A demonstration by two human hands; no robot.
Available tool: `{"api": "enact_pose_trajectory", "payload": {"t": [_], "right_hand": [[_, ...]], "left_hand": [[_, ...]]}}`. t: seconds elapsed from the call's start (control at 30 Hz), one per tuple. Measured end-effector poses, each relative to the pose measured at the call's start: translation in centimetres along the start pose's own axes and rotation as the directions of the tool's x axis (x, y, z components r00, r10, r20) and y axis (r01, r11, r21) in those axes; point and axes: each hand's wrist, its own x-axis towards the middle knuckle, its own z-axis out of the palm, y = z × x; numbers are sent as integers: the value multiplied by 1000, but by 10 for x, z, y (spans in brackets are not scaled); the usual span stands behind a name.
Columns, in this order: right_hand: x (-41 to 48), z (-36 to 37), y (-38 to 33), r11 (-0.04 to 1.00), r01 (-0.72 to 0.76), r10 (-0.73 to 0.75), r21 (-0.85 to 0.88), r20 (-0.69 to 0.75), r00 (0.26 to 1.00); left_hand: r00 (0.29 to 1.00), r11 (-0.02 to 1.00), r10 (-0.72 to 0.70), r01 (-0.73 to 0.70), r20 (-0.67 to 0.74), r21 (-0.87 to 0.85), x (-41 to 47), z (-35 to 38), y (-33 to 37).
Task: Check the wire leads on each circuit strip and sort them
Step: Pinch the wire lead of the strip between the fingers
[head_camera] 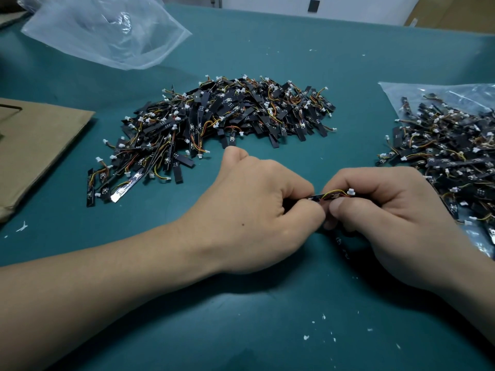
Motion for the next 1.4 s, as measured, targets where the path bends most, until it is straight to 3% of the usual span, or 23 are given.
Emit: {"api": "enact_pose_trajectory", "payload": {"t": [0.67,1.4], "right_hand": [[1,2,-1,999,9,-11,-41,-28,1000],[0,2,0,998,4,-6,-59,-32,999]], "left_hand": [[1000,998,14,-14,9,62,0,1,-3],[1000,1000,-14,14,-1,-5,0,0,-1]]}}
